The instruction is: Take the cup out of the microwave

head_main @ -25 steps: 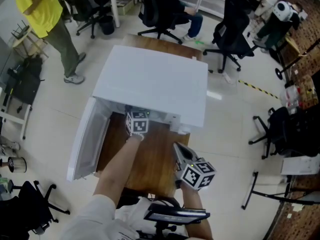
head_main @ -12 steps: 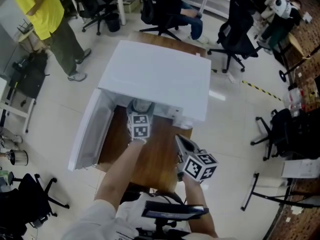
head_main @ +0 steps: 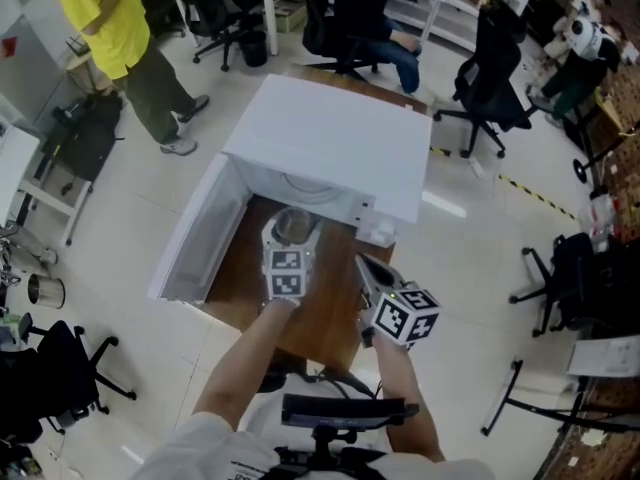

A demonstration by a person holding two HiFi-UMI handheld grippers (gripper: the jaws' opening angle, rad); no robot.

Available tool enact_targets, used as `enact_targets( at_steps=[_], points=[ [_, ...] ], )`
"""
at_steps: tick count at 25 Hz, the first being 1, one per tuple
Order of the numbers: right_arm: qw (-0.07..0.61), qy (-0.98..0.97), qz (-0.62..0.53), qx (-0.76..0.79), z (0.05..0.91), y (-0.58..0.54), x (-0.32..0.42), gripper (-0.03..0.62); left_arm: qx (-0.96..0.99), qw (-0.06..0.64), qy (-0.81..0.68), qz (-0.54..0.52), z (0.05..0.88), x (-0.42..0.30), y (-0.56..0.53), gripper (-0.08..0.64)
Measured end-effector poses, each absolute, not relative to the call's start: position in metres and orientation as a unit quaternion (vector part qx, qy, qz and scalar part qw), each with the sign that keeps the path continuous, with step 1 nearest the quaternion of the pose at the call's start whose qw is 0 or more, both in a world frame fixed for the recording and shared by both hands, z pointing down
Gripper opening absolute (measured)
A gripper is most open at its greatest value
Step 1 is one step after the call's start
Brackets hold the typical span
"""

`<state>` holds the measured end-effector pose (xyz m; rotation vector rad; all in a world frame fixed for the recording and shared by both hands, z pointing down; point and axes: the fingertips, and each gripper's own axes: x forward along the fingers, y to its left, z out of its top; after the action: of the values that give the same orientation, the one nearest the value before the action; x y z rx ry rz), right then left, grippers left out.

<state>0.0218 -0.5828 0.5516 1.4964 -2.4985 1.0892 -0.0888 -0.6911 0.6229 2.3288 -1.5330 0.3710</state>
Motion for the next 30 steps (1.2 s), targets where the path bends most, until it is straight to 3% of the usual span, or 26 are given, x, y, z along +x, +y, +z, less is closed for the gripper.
enact_targets(
  at_steps=[17, 30],
  points=[
    [0.053, -0.862, 0.323, 0.386, 0.540, -0.489, 0.012, 0.012, 0.782, 0.162, -0.596, 0.088, 0.563, -0.101, -0.518, 0.348],
    [0.062, -0.873, 0.316, 0.366, 0.539, -0.448, -0.020, 0.012, 0.774, 0.175, -0.599, 0.108, 0.549, -0.132, -0.445, 0.348]
  ],
)
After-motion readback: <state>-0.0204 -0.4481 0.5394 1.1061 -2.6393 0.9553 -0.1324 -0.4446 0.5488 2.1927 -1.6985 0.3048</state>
